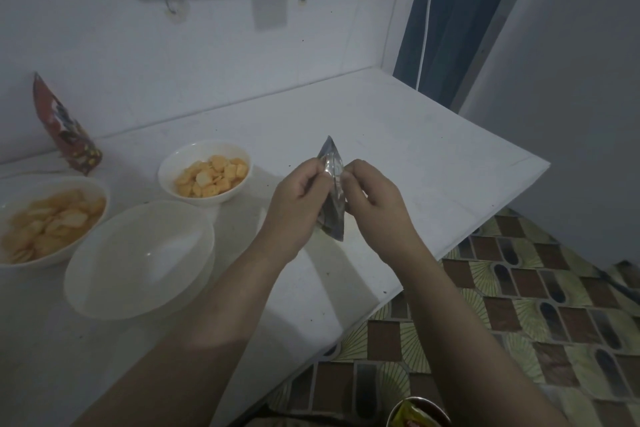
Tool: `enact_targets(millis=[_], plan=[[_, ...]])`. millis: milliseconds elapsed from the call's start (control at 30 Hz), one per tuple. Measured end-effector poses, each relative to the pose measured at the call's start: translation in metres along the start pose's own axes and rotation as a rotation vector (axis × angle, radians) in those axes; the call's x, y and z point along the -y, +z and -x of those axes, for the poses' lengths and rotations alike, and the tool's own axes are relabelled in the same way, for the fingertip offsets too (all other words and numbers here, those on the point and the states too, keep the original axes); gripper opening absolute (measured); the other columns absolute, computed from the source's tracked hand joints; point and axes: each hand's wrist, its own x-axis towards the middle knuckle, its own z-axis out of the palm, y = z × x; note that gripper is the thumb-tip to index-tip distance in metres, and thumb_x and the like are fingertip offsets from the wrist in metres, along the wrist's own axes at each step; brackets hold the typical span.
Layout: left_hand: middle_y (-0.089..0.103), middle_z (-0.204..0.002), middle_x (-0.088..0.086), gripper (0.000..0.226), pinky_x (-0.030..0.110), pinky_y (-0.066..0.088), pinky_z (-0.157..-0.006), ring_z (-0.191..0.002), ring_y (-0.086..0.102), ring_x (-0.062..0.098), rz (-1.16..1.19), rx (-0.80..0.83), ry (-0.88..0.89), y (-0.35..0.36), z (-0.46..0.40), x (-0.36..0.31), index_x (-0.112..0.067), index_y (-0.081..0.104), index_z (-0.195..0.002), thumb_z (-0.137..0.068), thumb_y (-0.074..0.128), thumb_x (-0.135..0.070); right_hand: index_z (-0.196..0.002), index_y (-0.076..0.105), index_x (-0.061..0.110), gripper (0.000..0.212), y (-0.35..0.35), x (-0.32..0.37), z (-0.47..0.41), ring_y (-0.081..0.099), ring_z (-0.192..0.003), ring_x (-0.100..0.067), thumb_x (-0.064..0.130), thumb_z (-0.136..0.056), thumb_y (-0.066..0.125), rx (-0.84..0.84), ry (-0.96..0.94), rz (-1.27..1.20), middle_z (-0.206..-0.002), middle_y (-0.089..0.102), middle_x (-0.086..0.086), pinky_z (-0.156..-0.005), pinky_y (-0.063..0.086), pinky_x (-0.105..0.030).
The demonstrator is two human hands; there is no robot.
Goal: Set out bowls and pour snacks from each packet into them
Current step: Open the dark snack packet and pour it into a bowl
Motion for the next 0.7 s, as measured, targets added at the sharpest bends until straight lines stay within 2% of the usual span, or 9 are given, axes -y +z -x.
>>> enact_targets(millis=[67, 167, 233, 300, 433, 533, 600, 633, 700], plan=[[0.038, -0.067, 0.014, 0.024, 0.039, 0.033, -0.058, -0.063, 0.038, 0.020, -0.022, 0.007, 0.013, 0.000, 0.001, 0.002, -0.014, 0.037, -0.065, -0.088, 0.045, -0.020, -0.071, 0.041, 0.011, 0.030, 0.000, 0.001, 0.003, 0.037, -0.061, -0.004, 0.008, -0.100, 0.043, 0.006, -0.008, 0.016, -0.066, 0.040, 0.009, -0.056, 0.032, -0.015], [0.038, -0.064, 0.004, 0.023, 0.032, 0.031, -0.059, -0.062, 0.037, 0.014, -0.013, -0.015, 0.008, 0.001, 0.003, 0.000, -0.019, 0.038, -0.062, -0.085, 0.045, -0.020, -0.072, 0.040, 0.007, 0.028, 0.002, 0.002, 0.004, 0.036, -0.062, -0.008, 0.008, -0.100, 0.043, -0.019, 0.000, -0.001, -0.067, 0.040, 0.003, -0.058, 0.034, -0.018], [0.037, -0.064, -0.001, 0.021, 0.030, 0.029, -0.058, -0.062, 0.035, 0.011, 0.001, -0.010, -0.003, -0.001, 0.001, 0.000, -0.017, 0.038, -0.064, -0.084, 0.045, -0.020, -0.074, 0.043, 0.008, 0.026, -0.002, 0.001, 0.001, 0.043, -0.068, -0.019, 0.013, -0.100, 0.042, 0.044, 0.012, -0.035, -0.071, 0.044, -0.003, -0.068, 0.049, -0.035], [0.036, -0.064, -0.003, 0.021, 0.029, 0.029, -0.059, -0.062, 0.034, 0.010, 0.002, 0.014, -0.002, -0.004, -0.001, 0.000, -0.012, 0.040, -0.067, -0.086, 0.045, -0.019, -0.079, 0.049, 0.008, 0.023, -0.008, 0.002, -0.003, 0.052, -0.080, -0.029, 0.018, -0.099, 0.043, 0.142, 0.029, -0.018, -0.077, 0.051, -0.004, -0.082, 0.053, -0.052], [0.038, -0.059, -0.013, 0.026, 0.031, 0.031, -0.062, -0.060, 0.037, 0.009, -0.053, 0.087, -0.017, -0.010, -0.006, 0.003, -0.027, 0.043, -0.061, -0.086, 0.045, -0.024, -0.083, 0.058, 0.006, 0.017, -0.015, 0.007, -0.004, 0.060, -0.089, -0.016, 0.013, -0.097, 0.050, 0.195, 0.061, -0.021, -0.084, 0.063, 0.000, -0.087, 0.050, -0.048], [0.043, -0.063, -0.009, 0.026, 0.032, 0.034, -0.067, -0.064, 0.042, 0.011, -0.103, 0.129, -0.033, -0.017, -0.008, 0.003, -0.023, 0.046, -0.063, -0.088, 0.048, -0.029, -0.085, 0.062, 0.011, 0.016, -0.017, 0.004, -0.004, 0.062, -0.089, -0.009, 0.013, -0.098, 0.053, 0.231, 0.090, -0.056, -0.085, 0.065, 0.006, -0.090, 0.051, -0.046], [0.044, -0.060, -0.014, 0.030, 0.032, 0.037, -0.063, -0.061, 0.044, 0.007, -0.161, 0.154, -0.041, -0.019, -0.009, 0.001, -0.024, 0.046, -0.065, -0.094, 0.052, -0.031, -0.087, 0.063, 0.013, 0.015, -0.015, 0.003, -0.003, 0.063, -0.094, -0.009, 0.014, -0.099, 0.054, 0.217, 0.079, -0.055, -0.089, 0.068, 0.006, -0.091, 0.052, -0.041], [0.044, -0.060, -0.016, 0.031, 0.038, 0.041, -0.063, -0.062, 0.045, 0.006, -0.182, 0.170, -0.038, -0.019, -0.009, -0.001, -0.028, 0.046, -0.065, -0.095, 0.052, -0.033, -0.087, 0.063, 0.012, 0.015, -0.014, 0.003, -0.003, 0.064, -0.096, -0.009, 0.013, -0.099, 0.053, 0.202, 0.071, -0.057, -0.090, 0.068, 0.005, -0.091, 0.051, -0.040], [0.049, -0.066, -0.011, 0.028, 0.051, 0.050, -0.076, -0.069, 0.052, 0.013, -0.183, 0.207, -0.037, -0.019, -0.010, -0.002, -0.031, 0.049, -0.068, -0.093, 0.049, -0.040, -0.087, 0.060, 0.012, 0.015, -0.012, 0.002, -0.003, 0.063, -0.097, -0.011, 0.011, -0.099, 0.052, 0.184, 0.065, -0.070, -0.090, 0.067, 0.004, -0.092, 0.051, -0.040]])
